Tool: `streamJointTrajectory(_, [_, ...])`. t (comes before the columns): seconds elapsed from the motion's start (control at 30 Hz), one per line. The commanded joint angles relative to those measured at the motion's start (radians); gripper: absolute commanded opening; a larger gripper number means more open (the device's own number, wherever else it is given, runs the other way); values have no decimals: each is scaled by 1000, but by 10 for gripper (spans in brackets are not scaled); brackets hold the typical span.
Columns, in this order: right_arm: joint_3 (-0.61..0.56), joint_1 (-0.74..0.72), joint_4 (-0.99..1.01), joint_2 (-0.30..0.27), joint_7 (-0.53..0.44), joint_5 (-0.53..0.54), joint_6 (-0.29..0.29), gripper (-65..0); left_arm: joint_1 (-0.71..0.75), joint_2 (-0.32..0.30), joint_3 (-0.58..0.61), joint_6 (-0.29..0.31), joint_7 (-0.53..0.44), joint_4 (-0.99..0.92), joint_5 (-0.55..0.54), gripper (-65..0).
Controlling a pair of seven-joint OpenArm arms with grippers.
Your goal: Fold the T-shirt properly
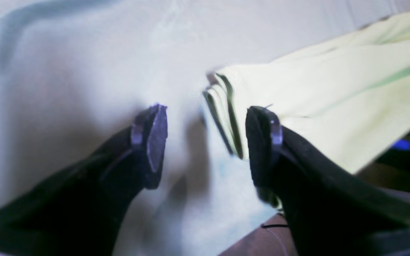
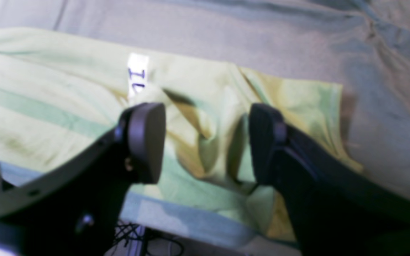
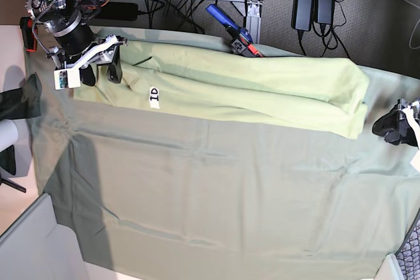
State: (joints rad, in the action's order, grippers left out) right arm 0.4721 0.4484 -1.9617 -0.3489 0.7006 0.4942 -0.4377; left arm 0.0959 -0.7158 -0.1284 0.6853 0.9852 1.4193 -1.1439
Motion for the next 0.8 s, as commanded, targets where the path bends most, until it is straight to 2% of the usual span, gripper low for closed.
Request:
streamJointTrajectory(0.0, [10,-5,-15,-14,-21,14,-18,-280,0,-27,-10,13,1,13,-39,-263])
streamJointTrajectory(0.2, [10,-5,-15,-14,-23,14,-18,-280,85,-18,16,13,14,23,-109,-256])
streamJointTrajectory(0.4, [10,-5,-15,-13,-23,13,-18,-280,144,40,16,13,15,127,-114,-254])
streamJointTrajectory(0.6, [10,-5,-15,-13,-22,10,-18,-280,145,60,16,13,2,251,-65,-254])
streamJointTrajectory(0.77, [10,-5,-15,-13,-23,11,-18,-280,145,60,16,13,-72,251,49,-254])
